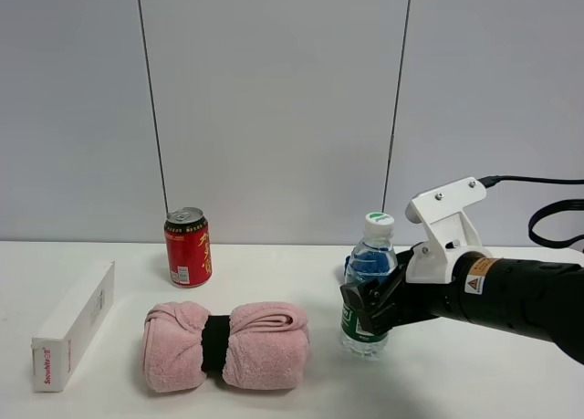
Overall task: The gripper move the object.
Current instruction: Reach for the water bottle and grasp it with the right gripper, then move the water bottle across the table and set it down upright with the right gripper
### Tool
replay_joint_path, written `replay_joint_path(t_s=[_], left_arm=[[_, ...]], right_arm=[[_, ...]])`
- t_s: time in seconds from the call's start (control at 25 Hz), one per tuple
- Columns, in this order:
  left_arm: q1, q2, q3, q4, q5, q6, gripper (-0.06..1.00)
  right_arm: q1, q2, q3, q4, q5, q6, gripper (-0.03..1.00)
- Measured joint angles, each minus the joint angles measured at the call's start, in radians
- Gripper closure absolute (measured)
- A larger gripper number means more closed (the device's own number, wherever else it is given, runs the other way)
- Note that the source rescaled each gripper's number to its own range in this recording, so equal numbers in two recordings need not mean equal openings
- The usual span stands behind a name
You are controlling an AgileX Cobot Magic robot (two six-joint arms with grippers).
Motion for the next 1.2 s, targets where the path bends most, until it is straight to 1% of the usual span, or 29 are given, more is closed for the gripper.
replay_joint_path(t_s=[0.12,0.16,0.2,0.32,0.36,0.4,0.76,0.92,1.08,1.2], left_arm=[[0.0,0.0,0.0,0.0,0.0,0.0,-0.06],[0.0,0.0,0.0,0.0,0.0,0.0,-0.06],[0.0,0.0,0.0,0.0,0.0,0.0,-0.06],[0.0,0.0,0.0,0.0,0.0,0.0,-0.06],[0.0,0.0,0.0,0.0,0.0,0.0,-0.06],[0.0,0.0,0.0,0.0,0.0,0.0,-0.06],[0.0,0.0,0.0,0.0,0.0,0.0,-0.06],[0.0,0.0,0.0,0.0,0.0,0.0,-0.06],[0.0,0.0,0.0,0.0,0.0,0.0,-0.06],[0.0,0.0,0.0,0.0,0.0,0.0,-0.06]], right_arm=[[0.0,0.0,0.0,0.0,0.0,0.001,0.43],[0.0,0.0,0.0,0.0,0.0,0.005,0.47],[0.0,0.0,0.0,-0.01,0.0,0.009,0.56],[0.0,0.0,0.0,-0.02,0.0,0.03,0.87],[0.0,0.0,0.0,-0.02,0.0,0.034,0.94],[0.0,0.0,0.0,-0.02,0.0,0.035,0.97],[0.0,0.002,0.005,-0.022,-0.018,0.014,0.97],[0.0,-0.011,0.007,-0.075,-0.015,-0.016,0.97],[0.0,-0.096,0.008,-0.125,0.038,-0.022,0.97],[0.0,-0.19,-0.025,-0.128,0.155,-0.017,0.97]])
